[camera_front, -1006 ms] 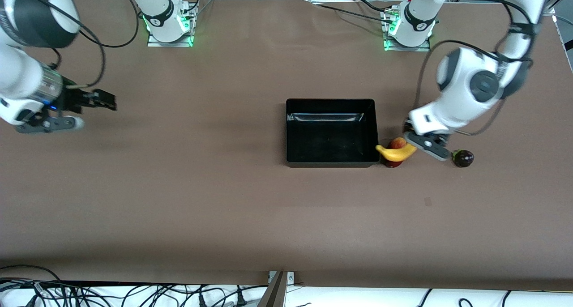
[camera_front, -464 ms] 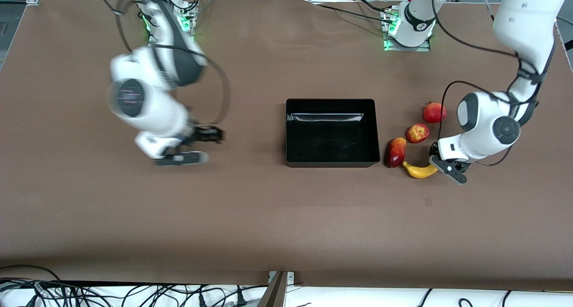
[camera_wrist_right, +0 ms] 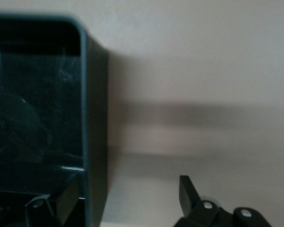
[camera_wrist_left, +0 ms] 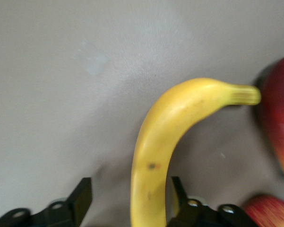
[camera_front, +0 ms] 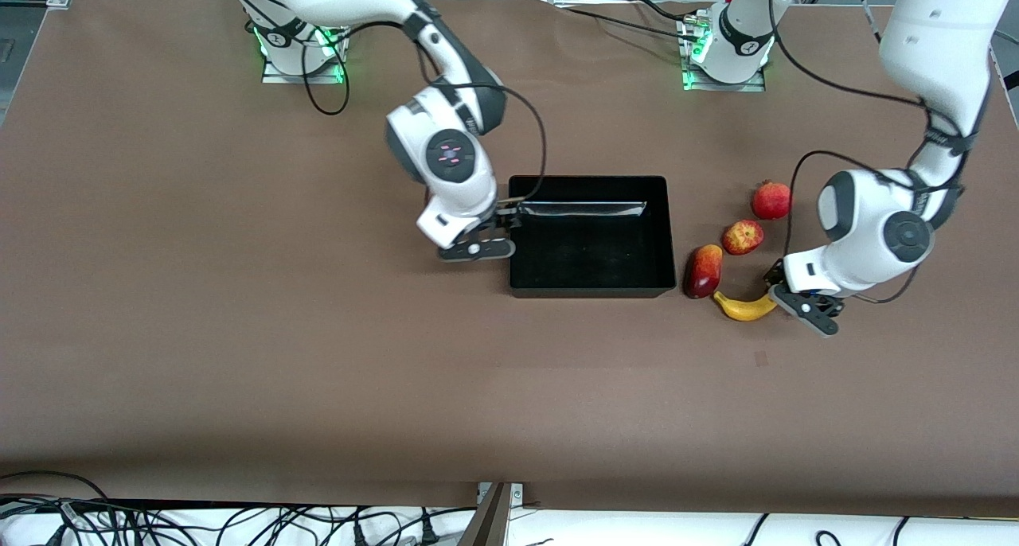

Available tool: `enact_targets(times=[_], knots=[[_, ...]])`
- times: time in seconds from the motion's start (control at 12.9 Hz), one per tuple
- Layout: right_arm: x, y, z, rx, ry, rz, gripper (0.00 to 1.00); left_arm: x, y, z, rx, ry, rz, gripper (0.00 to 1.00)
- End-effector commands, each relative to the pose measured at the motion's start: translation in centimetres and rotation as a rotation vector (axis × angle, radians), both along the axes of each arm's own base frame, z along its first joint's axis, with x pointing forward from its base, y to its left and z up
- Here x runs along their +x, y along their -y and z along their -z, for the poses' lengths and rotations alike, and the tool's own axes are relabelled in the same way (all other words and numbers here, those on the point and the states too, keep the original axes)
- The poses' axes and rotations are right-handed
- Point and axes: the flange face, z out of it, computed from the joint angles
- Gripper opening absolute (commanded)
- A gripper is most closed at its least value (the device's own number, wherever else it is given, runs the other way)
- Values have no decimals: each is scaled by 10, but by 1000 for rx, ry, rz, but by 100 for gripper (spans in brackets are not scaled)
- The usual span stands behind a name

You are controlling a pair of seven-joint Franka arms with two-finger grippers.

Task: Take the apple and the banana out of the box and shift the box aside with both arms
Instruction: 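Place the banana by the fruits while the right gripper grasps the box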

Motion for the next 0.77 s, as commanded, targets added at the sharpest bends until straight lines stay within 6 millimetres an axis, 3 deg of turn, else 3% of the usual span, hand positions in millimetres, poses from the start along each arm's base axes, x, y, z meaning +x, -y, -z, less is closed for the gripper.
enact_targets(times=[0.0,0.15,0.23,0.31,0.39,0.54,0.62,0.7], knots=[[-3,-15,6,15,16,34,80,-32,19,-147,-32,5,-78,100],[-15,-27,28,6,13,17,67,-62,27,-225,-24,-3,-194,100],[-20,-37,32,23,36,4,44,-76,29,-260,-20,-7,-251,100],[-24,-39,35,30,43,12,13,-88,30,-290,-15,-20,-310,100],[-23,-40,34,30,43,34,0,-96,32,-318,-10,-39,-369,100],[-18,-38,26,39,52,39,0,-106,33,-365,-2,-71,-447,100],[-14,-34,23,37,55,38,0,-110,33,-381,0,-77,-470,100],[-10,-26,7,32,54,41,0,-111,33,-390,0,-73,-487,100]])
